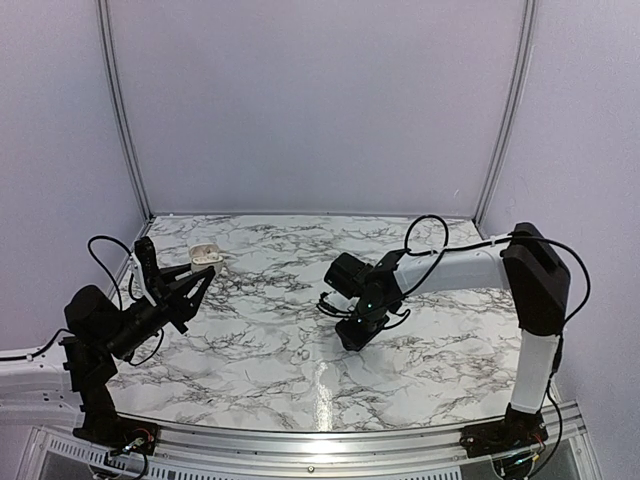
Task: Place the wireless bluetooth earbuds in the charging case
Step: Pick up the left earbud from the center of the board, then insert the left earbud into the left side groove of the charging case.
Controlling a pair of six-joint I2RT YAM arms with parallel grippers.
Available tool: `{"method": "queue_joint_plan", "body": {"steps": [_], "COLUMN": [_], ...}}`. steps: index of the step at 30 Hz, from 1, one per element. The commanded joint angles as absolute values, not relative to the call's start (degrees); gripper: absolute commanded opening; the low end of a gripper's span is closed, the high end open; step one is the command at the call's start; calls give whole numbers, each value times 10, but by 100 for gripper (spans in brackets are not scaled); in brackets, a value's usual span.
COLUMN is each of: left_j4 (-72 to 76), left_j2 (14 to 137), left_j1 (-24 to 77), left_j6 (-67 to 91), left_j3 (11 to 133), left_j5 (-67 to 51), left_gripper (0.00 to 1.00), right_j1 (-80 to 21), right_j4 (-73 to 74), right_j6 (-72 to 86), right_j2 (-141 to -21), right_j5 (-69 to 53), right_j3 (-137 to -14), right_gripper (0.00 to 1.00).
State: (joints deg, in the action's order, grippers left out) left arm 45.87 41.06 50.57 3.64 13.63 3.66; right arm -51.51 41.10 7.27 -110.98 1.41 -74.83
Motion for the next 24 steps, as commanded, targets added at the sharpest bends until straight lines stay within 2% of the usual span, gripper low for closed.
{"method": "queue_joint_plan", "body": {"steps": [1, 8, 18, 24], "left_j4": [463, 462, 460, 460], "left_j2": [403, 401, 398, 398], "left_j1": [503, 503, 503, 502], "left_j6": [29, 29, 30, 36], "left_j3": [131, 132, 131, 129], "left_j5": [34, 34, 34, 33], "left_gripper": [0, 0, 0, 0], "right_j1": [-511, -511, -511, -511], "right_j4": [417, 431, 434, 418], "right_j6": [61, 52, 50, 54], "right_j2": [-1123, -1131, -1127, -1104], "right_j5": [19, 29, 27, 23], "right_j3": [-778, -789, -789, -791], "right_gripper": [36, 30, 13, 8]}}
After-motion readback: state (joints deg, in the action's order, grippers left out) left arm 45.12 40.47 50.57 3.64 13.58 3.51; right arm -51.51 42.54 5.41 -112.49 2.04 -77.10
